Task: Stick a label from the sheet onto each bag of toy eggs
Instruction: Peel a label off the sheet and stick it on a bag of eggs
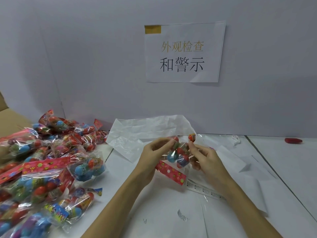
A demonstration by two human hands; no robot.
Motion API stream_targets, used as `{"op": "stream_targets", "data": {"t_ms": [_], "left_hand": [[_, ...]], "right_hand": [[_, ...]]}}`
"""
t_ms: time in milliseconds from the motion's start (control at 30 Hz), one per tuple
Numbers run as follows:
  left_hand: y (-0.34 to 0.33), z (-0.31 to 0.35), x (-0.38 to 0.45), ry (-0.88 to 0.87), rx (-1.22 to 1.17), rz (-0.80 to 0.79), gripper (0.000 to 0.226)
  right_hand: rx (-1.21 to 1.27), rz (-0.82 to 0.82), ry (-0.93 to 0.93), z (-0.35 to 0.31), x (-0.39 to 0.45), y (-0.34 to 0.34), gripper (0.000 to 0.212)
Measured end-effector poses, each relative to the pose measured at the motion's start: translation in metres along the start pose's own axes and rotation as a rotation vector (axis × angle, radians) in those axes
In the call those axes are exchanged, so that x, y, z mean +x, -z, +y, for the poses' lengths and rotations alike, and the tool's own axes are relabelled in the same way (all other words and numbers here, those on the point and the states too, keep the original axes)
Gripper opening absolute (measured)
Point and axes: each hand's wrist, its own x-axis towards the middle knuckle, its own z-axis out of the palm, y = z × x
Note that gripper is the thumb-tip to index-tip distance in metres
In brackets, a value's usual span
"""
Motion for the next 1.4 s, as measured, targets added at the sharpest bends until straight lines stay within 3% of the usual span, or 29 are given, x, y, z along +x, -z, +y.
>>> {"op": "stream_targets", "data": {"t_ms": [167,433,633,800,933,1000,1067,1167,1233,1300,1400], "left_hand": [[0.004,0.003,0.003,0.037,-0.077,-0.025,0.031],[0.007,0.001,0.004,-0.031,0.038,-0.002,0.03],[0.007,0.0,0.003,-0.056,0.151,0.004,0.05],[0.009,-0.006,0.005,-0.168,0.167,0.056,0.037],[0.014,-0.012,0.007,-0.244,0.268,0.071,0.027],[0.01,-0.013,0.008,-0.243,0.231,0.18,0.037],[0.007,-0.01,0.009,-0.204,0.167,0.27,0.06],[0.008,-0.01,0.01,-0.071,0.046,0.102,0.088],[0.008,-0.012,0.011,-0.093,0.002,-0.035,0.065],[0.008,-0.012,0.011,-0.14,-0.055,-0.05,0.037],[0.012,-0.009,0.012,-0.145,-0.082,-0.008,0.031]], "right_hand": [[-0.003,0.045,-0.031,0.0,0.0,-0.001,0.039],[-0.145,0.117,0.068,-0.001,-0.001,-0.001,0.036],[-0.139,0.111,0.157,0.001,-0.003,-0.003,0.03],[0.103,-0.008,-0.047,0.0,0.001,-0.005,0.045],[-0.037,-0.027,0.029,0.007,0.0,-0.007,0.017],[0.08,0.049,-0.011,0.011,0.003,-0.01,0.016],[0.374,0.063,-0.115,0.01,0.006,-0.011,0.025],[0.593,-0.044,-0.171,0.008,0.006,-0.009,0.038],[0.515,-0.121,-0.138,0.008,0.003,-0.01,0.045],[0.416,-0.116,-0.135,0.008,0.003,-0.011,0.048],[0.291,-0.04,-0.117,0.007,0.004,-0.011,0.04]]}}
